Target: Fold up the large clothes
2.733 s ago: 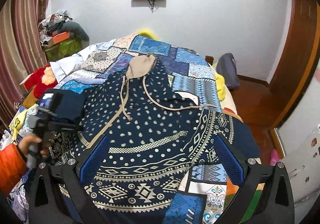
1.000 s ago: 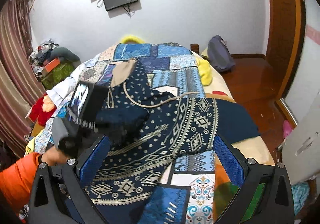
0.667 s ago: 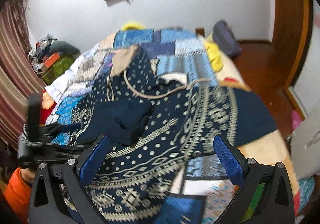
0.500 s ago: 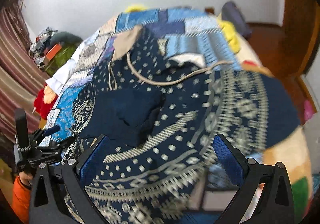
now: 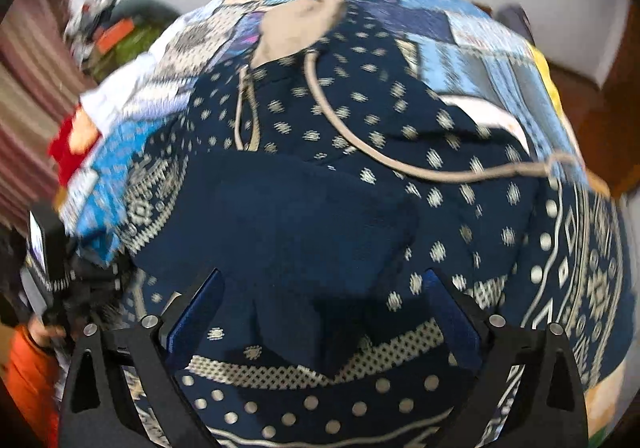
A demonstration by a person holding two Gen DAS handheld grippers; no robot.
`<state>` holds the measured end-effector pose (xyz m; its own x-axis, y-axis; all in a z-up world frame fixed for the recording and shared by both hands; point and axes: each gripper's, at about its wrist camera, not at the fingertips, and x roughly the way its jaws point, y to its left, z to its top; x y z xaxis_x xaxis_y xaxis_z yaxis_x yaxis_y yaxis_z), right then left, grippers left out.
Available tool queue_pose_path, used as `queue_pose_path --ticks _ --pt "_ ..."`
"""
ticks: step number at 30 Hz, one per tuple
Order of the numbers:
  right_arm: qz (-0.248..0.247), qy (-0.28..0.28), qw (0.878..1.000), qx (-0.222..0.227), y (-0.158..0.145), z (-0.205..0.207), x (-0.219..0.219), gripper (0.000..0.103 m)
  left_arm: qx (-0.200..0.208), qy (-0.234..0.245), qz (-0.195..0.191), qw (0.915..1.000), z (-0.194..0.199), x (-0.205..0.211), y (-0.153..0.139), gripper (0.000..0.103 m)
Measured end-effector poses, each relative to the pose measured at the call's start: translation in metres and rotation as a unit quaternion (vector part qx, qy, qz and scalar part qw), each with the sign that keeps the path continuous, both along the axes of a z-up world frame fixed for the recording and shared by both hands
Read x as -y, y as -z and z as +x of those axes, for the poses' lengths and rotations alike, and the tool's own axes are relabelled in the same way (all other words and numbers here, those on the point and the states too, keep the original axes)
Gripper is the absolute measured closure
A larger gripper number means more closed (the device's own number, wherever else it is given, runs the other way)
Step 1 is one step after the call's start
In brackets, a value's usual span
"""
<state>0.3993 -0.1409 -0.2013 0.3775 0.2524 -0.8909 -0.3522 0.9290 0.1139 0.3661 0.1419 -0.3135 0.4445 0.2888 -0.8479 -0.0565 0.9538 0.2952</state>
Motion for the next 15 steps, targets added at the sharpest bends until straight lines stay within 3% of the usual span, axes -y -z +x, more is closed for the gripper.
queue_pose_path --ticks 1,3,4,5,7,11,15 --pt "-0.028 -0.010 0.999 0.015 0.003 0.000 -0.006 0.011 0.006 -0.022 0.031 0.9993 0.006 0.002 0.003 0.040" --pt "-0.075 -0.020 0.996 0.039 0.007 -0.001 -0.014 0.018 0.023 -0.043 0.016 0.9987 0.008 0.003 -0.001 0.048" --pt "-0.096 -0.035 0.993 0.050 0.009 -0.002 -0.018 0.024 0.029 -0.050 0.005 0.9983 0.008 0.003 -0.003 0.058" --pt "-0.106 -0.045 0.992 0.054 0.011 -0.003 -0.020 0.032 0.031 -0.053 -0.004 0.9981 0.007 0.002 -0.005 0.068" --pt "-0.117 -0.059 0.989 0.061 0.014 -0.003 -0.021 0.049 0.042 -0.058 -0.015 0.9973 0.002 0.001 -0.010 0.076" --pt "-0.125 -0.044 0.988 0.084 0.007 -0.003 -0.010 0.079 0.051 -0.088 -0.041 0.9940 -0.003 -0.024 -0.022 0.081" --pt "-0.165 -0.020 0.981 0.098 0.007 0.001 0.013 0.080 0.037 -0.126 -0.092 0.9872 -0.008 -0.058 -0.018 0.081"
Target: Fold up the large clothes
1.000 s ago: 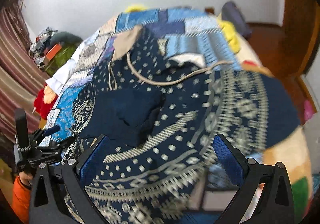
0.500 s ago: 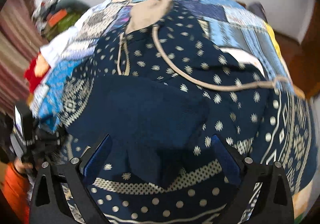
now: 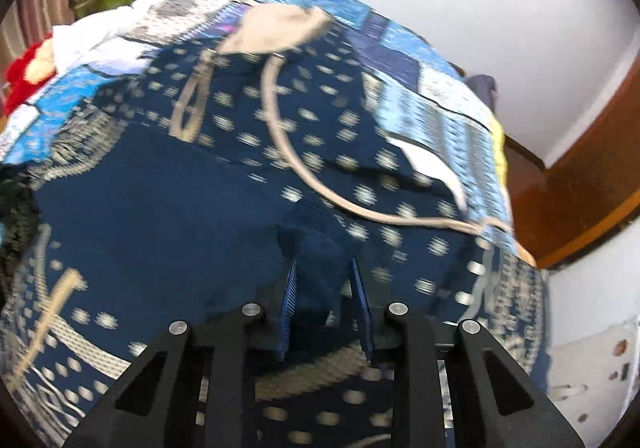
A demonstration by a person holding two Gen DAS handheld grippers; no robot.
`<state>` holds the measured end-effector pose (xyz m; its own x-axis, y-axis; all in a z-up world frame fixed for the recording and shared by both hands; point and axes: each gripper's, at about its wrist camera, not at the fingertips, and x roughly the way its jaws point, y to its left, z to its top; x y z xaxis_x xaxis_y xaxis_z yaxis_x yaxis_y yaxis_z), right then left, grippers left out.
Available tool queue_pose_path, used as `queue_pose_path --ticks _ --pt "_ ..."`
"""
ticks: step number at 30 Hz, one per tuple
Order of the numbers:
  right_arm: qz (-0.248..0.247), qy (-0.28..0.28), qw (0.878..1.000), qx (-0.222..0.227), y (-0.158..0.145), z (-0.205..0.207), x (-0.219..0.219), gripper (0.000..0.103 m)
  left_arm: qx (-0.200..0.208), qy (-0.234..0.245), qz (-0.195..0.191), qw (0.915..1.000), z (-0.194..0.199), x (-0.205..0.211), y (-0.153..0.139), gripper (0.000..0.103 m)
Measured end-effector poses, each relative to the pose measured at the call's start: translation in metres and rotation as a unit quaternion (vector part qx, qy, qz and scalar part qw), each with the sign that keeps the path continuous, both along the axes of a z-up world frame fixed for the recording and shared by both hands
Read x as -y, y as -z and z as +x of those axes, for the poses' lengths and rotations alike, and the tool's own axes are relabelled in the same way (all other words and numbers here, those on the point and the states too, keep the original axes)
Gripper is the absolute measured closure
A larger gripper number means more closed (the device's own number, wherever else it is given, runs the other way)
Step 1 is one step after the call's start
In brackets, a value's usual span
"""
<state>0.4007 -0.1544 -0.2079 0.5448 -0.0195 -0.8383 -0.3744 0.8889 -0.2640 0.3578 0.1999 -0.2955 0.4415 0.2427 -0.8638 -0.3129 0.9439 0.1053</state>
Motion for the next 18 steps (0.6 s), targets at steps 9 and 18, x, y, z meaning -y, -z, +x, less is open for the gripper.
queue_pose_path --ticks 9,18 --pt "-0.005 0.046 0.999 -0.014 -0.008 -0.013 0.064 0.080 -0.012 0.012 -0.030 0.9994 -0.028 0.005 -0.007 0.081" --pt "0.039 0.095 0.995 0.008 -0.048 -0.011 0.096 0.079 0.006 0.040 -0.022 0.9989 -0.053 0.011 -0.052 0.073"
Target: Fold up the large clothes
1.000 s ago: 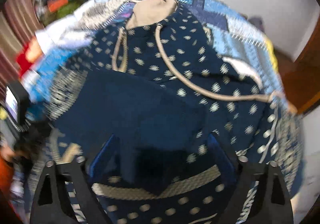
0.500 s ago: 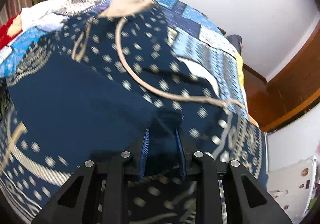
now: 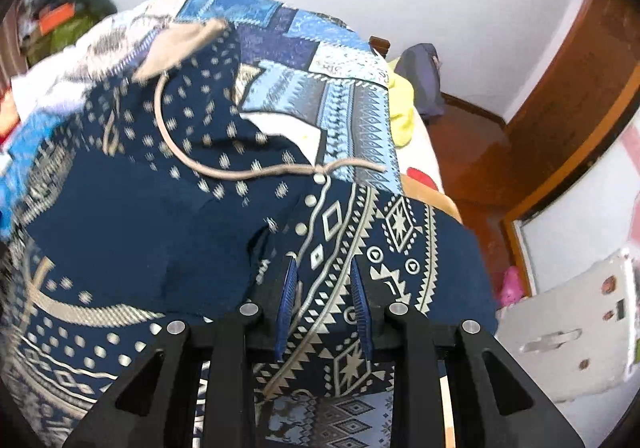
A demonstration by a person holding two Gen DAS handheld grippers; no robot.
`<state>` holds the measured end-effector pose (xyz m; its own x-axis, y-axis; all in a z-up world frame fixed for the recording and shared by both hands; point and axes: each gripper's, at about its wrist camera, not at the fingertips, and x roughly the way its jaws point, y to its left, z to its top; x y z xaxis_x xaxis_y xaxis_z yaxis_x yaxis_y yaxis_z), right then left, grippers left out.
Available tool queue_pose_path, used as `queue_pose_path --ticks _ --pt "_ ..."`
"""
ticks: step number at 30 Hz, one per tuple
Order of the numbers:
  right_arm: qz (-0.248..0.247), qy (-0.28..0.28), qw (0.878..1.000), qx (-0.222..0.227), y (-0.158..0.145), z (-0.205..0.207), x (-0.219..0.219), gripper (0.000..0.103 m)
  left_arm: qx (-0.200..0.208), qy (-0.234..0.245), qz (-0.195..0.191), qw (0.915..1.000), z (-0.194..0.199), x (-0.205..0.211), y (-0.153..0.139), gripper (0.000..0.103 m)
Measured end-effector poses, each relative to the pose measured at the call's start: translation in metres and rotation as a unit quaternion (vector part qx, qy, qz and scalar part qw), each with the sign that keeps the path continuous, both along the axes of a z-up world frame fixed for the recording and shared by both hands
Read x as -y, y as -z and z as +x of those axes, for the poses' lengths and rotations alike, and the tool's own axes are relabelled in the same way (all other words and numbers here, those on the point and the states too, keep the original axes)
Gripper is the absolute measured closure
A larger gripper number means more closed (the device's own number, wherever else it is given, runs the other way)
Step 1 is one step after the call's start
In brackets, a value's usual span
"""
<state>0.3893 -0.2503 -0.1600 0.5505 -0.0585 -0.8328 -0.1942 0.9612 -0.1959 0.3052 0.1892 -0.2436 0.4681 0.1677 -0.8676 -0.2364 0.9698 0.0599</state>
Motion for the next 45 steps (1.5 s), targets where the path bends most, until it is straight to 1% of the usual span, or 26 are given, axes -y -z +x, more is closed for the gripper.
queue_pose_path --ticks 2,6,9,10,11,13,14,15,16,17,18,19,20,21,22,25,28,29,31,32,35,37,39,41,43,45 --pt "0.025 -0.008 1.000 0.001 -0.007 0.003 -0.005 0.079 0.008 0.007 -0.023 0.9997 0.011 0.003 -0.007 0.066" --pt "0.066 -0.050 0.996 -0.012 -0.008 0.011 -0.041 0.079 0.016 0.023 -0.087 0.9958 0.047 0.019 -0.007 0.065" --pt "0.069 -0.077 0.994 -0.036 0.006 0.015 -0.074 0.079 0.003 0.050 -0.137 0.9892 0.070 0.042 0.006 0.060" --pt "0.062 -0.091 0.993 -0.051 0.016 0.016 -0.090 0.079 -0.006 0.058 -0.138 0.9888 0.074 0.050 0.012 0.055" --pt "0.051 -0.101 0.992 -0.059 0.024 0.019 -0.100 0.079 -0.020 0.065 -0.127 0.9895 0.078 0.059 0.020 0.048" --pt "0.007 -0.124 0.990 -0.062 0.045 0.018 -0.124 0.079 -0.047 0.074 -0.081 0.9928 0.082 0.075 0.040 0.045" --pt "-0.022 -0.130 0.990 -0.057 0.054 0.017 -0.132 0.079 -0.050 0.075 -0.069 0.9935 0.080 0.078 0.049 0.040" --pt "-0.048 -0.132 0.989 -0.049 0.061 0.016 -0.137 0.078 -0.032 0.067 -0.074 0.9945 0.076 0.075 0.051 0.037" --pt "-0.066 -0.138 0.988 -0.031 0.065 0.012 -0.141 0.073 -0.026 0.058 -0.083 0.9945 0.074 0.071 0.052 0.033" --pt "-0.081 -0.136 0.987 -0.021 0.064 0.010 -0.143 0.054 -0.027 0.054 -0.096 0.9935 0.072 0.066 0.054 0.032" --pt "-0.110 -0.126 0.986 -0.007 0.064 0.010 -0.143 0.038 -0.029 0.051 -0.112 0.9919 0.072 0.060 0.055 0.032" --pt "-0.142 -0.112 0.983 0.013 0.064 0.011 -0.142 0.006 -0.033 0.048 -0.123 0.9907 0.071 0.055 0.055 0.032" --pt "-0.156 -0.106 0.982 0.024 0.064 0.013 -0.140 0.000 -0.035 0.047 -0.128 0.9900 0.069 0.052 0.056 0.032" --pt "-0.143 -0.111 0.983 0.016 0.065 0.015 -0.133 0.000 -0.036 0.047 -0.129 0.9899 0.067 0.051 0.055 0.032" --pt "-0.117 -0.108 0.987 0.002 0.063 0.017 -0.125 0.000 -0.038 0.047 -0.122 0.9906 0.065 0.050 0.054 0.032" --pt "-0.050 -0.069 0.995 -0.042 0.057 0.023 -0.097 0.000 -0.039 0.053 -0.095 0.9933 0.052 0.051 0.045 0.032" --pt "-0.036 -0.040 0.998 -0.042 0.047 0.014 -0.071 0.000 -0.047 0.053 -0.067 0.9953 0.037 0.057 0.034 0.032" --pt "-0.025 -0.040 0.998 -0.041 0.041 0.009 -0.063 0.000 -0.055 0.053 -0.061 0.9952 0.032 0.058 0.032 0.032" --pt "0.016 -0.042 0.998 -0.045 0.025 -0.003 -0.042 0.000 -0.058 0.052 -0.048 0.9958 0.019 0.062 0.025 0.032" --pt "0.019 -0.037 0.998 -0.041 0.019 -0.008 -0.034 0.000 -0.055 0.051 -0.041 0.9964 0.013 0.063 0.020 0.032" --pt "0.009 -0.015 1.000 -0.007 -0.005 -0.021 -0.006 0.000 -0.039 0.051 -0.027 0.9976 0.001 0.068 0.000 0.032" --pt "0.016 0.002 1.000 0.009 -0.019 -0.029 0.018 0.000 -0.020 0.052 -0.018 0.9983 -0.004 0.072 -0.020 0.031" --pt "0.025 0.020 0.999 0.014 -0.026 -0.033 0.039 0.000 -0.001 0.057 -0.013 0.9983 -0.004 0.083 -0.039 0.028" --pt "0.039 0.046 0.998 0.016 -0.030 -0.032 0.067 0.000 0.013 0.063 -0.014 0.9978 0.013 0.094 -0.053 0.016" --pt "0.049 0.068 0.996 0.014 -0.028 -0.032 0.090 0.000 0.029 0.078 -0.021 0.9963 0.026 0.108 -0.063 0.012" --pt "0.061 0.089 0.994 0.003 -0.023 -0.035 0.115 0.000 0.034 0.098 -0.034 0.9940 0.037 0.129 -0.071 0.009"
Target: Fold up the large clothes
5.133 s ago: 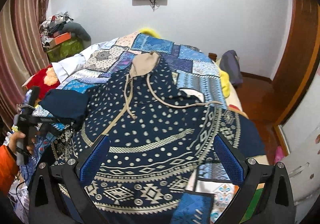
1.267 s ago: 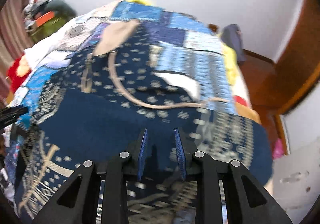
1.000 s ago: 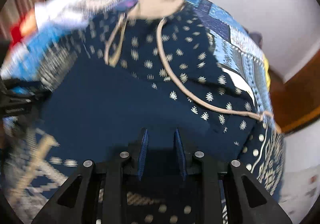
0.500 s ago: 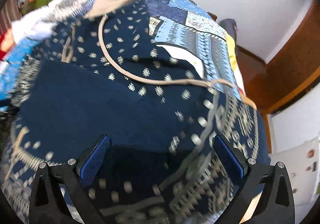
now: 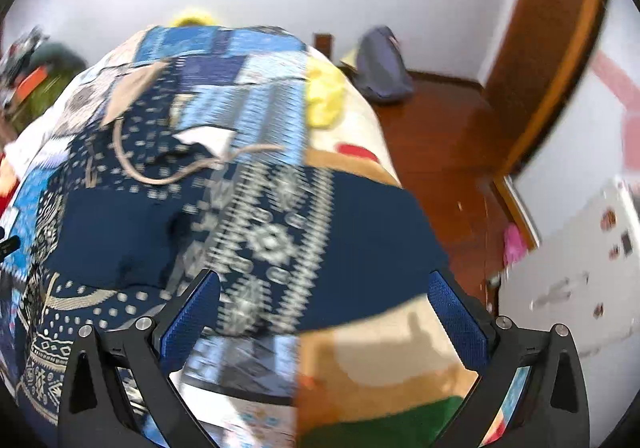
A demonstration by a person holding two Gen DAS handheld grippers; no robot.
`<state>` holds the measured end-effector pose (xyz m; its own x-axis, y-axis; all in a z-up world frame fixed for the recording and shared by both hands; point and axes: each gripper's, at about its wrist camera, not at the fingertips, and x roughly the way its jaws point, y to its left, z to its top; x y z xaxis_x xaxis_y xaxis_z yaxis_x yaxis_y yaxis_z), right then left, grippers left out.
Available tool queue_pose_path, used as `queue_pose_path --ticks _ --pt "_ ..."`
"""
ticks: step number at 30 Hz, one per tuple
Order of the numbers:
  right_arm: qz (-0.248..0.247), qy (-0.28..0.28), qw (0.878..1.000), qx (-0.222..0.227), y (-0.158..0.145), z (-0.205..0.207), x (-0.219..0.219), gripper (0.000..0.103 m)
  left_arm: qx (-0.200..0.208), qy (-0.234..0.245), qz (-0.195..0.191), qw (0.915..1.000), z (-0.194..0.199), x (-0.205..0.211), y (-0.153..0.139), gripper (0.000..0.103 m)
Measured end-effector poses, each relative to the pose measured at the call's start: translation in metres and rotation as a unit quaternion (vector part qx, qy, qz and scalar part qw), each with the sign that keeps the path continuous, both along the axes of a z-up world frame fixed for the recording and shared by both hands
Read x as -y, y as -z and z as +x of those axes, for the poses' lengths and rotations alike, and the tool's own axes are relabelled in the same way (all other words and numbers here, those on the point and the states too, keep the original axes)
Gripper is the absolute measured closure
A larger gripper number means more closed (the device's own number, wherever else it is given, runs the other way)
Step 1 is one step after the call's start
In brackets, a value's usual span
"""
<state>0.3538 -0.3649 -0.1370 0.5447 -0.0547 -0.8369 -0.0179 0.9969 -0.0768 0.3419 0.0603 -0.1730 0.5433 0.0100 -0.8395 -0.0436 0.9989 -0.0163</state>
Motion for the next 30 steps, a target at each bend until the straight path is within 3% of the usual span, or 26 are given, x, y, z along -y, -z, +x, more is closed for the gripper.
queue_pose_path --ticks 8,14,18,21,26,30 --pt "0.109 0.073 0.989 -0.068 0.049 0.004 0.073 0.000 -0.038 0.067 -0.021 0.9968 0.048 0.078 0.025 0.007" --pt "0.243 0.140 0.956 -0.092 0.087 0.027 0.110 0.005 -0.068 0.108 -0.013 0.9917 0.070 0.125 0.054 0.007" --pt "0.266 0.161 0.948 -0.074 0.097 0.038 0.116 0.012 -0.061 0.115 -0.015 0.9914 0.077 0.141 0.063 0.007" --pt "0.277 0.172 0.944 -0.052 0.100 0.049 0.118 0.029 -0.063 0.107 -0.028 0.9919 0.082 0.140 0.065 0.004" --pt "0.278 0.165 0.945 -0.044 0.085 0.062 0.113 0.089 -0.074 0.094 -0.033 0.9923 0.078 0.133 0.059 0.005" --pt "0.272 0.135 0.953 -0.023 0.052 0.062 0.097 0.094 -0.042 0.091 -0.026 0.9946 0.055 0.119 0.035 0.005"
